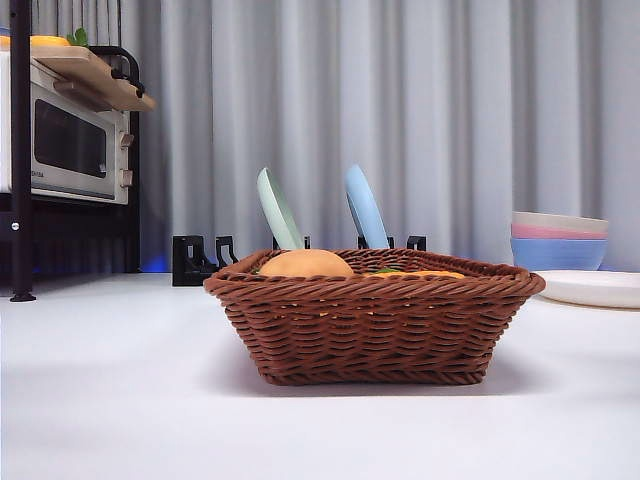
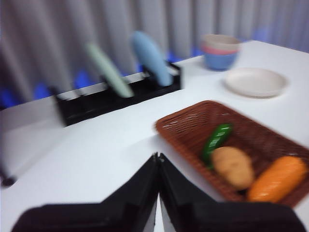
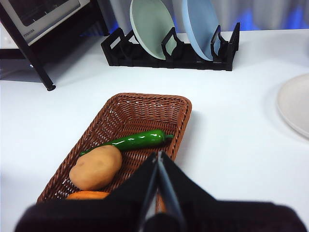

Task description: Pick up the basket,pick up the corn from the table,pick up the potato from the table,pick up the cucumber from the table,put all items into the basket

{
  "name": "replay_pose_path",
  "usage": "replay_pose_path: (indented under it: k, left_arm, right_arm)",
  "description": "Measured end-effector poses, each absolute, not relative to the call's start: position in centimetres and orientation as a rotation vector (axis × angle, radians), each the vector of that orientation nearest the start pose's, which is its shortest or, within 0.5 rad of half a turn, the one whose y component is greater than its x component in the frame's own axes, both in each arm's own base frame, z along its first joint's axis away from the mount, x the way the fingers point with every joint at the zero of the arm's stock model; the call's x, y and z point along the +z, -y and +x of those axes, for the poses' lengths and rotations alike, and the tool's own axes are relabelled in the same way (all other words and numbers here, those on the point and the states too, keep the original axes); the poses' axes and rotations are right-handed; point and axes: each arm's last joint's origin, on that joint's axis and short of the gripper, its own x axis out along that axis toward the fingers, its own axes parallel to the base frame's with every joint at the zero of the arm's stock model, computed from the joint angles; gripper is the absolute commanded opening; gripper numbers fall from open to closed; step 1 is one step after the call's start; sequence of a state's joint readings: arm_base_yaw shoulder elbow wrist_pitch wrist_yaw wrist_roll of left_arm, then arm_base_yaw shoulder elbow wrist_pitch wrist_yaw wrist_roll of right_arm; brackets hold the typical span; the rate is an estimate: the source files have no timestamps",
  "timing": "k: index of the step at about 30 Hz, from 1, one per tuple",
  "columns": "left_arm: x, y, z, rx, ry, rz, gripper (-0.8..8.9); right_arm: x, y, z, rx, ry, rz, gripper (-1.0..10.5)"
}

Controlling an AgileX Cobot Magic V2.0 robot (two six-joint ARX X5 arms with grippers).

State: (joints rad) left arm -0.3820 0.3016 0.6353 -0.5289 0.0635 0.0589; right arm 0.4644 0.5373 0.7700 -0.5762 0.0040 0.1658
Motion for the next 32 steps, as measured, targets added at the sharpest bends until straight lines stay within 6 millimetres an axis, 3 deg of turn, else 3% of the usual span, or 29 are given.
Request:
replay_pose_path:
  k: [7,15,32]
  left_arm:
    - [25.1,1.1,7.7,-0.213,-0.184,0.059,-0.03]
    - [20.1,0.6,9.0,-0.199,-0.151,0.038,-0.03]
    - [15.4,0.0,9.2,-0.127,-0.221,-0.02,-0.03]
  right_arm:
    - [32.1,-4.9,9.7,0.426,-0.374,0.081,0.0]
    - [32.1,-4.9,9.7,0.426,-0.374,0.081,0.0]
    - [32.1,-4.9,9.7,0.426,-0.374,0.081,0.0]
